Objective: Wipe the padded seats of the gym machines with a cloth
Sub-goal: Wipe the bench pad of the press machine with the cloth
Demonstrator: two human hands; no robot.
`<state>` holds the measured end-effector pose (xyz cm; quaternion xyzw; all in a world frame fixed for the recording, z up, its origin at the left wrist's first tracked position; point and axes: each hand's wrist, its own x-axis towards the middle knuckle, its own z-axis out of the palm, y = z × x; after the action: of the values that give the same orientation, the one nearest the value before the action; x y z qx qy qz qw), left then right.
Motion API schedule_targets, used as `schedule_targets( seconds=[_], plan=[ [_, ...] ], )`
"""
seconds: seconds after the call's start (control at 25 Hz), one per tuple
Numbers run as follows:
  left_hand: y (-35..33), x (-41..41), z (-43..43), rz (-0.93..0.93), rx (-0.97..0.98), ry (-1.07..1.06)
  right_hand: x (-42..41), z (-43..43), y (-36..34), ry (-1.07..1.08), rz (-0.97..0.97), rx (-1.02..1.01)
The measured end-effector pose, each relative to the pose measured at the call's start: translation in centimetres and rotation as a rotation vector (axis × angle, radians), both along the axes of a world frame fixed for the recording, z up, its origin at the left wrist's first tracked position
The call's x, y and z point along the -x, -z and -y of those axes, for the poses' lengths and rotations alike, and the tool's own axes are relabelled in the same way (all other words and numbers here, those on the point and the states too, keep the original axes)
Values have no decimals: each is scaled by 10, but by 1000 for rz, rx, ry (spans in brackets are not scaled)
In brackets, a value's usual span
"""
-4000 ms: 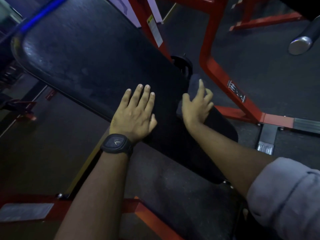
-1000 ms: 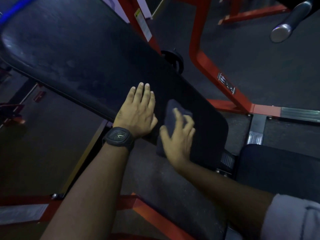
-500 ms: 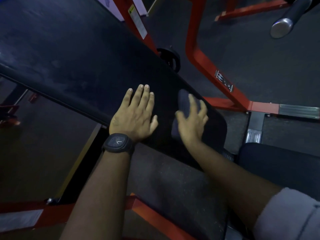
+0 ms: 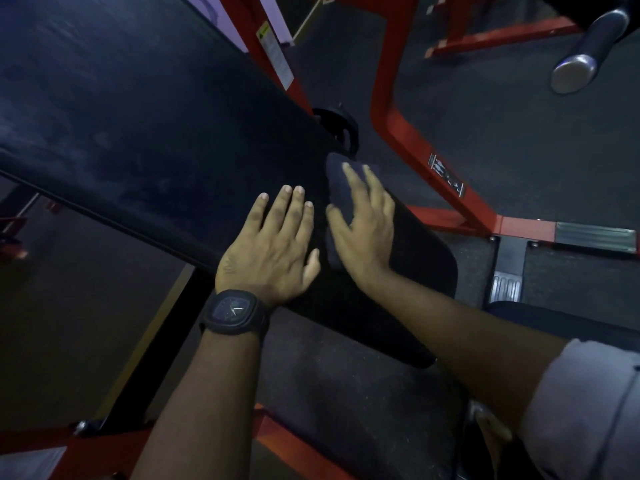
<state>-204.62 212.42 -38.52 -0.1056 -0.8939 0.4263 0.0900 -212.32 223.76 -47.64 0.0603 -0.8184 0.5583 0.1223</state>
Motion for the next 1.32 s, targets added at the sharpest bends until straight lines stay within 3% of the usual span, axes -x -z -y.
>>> schedule_targets(
  seconds=[0.08,0.12,0.2,0.24,0.36,0.4,0.44,0.56,0.6,0.72,0.76,0.8,0.88,0.92,0.96,1.04,1.12,1.16,1.24,1.28,1.32],
  plan=[
    [0,0,0,-3,4,6,14,-8,10,-87,-165,-62],
    [-1,0,-1,5,3,2,28,-11,12,-39,-43,-6],
    [0,0,-2,7,-3,1,40,-7,-1,123,392,208],
    [-1,0,-1,7,-5,0,37,-6,-11,160,419,161],
    [0,1,2,0,-10,36,17,-3,7,-62,-247,-173],
    [0,1,2,-3,-13,42,23,-9,11,-115,-310,-180],
    [0,1,2,-3,-14,43,32,-13,12,-89,-231,-149],
    [1,0,1,8,-1,32,45,-11,5,160,463,152],
    [1,0,2,13,2,28,39,-13,3,174,469,113],
    [0,1,2,6,16,30,4,-19,26,-40,-81,-120],
    [0,0,1,9,22,25,7,-26,35,-79,-145,-161],
    [0,0,1,13,27,24,16,-30,41,-42,-60,-140],
    [0,0,0,14,20,24,24,-26,34,142,434,98],
    [0,0,0,15,14,22,16,-22,25,182,543,115],
    [0,-1,1,13,12,27,1,-18,24,167,461,49],
    [1,0,2,9,15,43,-42,-15,26,-41,65,-51],
    [0,0,1,18,7,45,-54,-21,37,-141,-100,-98],
    [0,0,0,20,5,41,-49,-20,40,-67,11,-60],
    [-2,0,-1,30,6,19,-48,-7,25,158,514,236],
    [-2,-1,0,33,1,17,-55,-1,17,194,583,229],
    [-2,-1,0,36,-9,28,-70,3,16,146,401,146]
  ],
)
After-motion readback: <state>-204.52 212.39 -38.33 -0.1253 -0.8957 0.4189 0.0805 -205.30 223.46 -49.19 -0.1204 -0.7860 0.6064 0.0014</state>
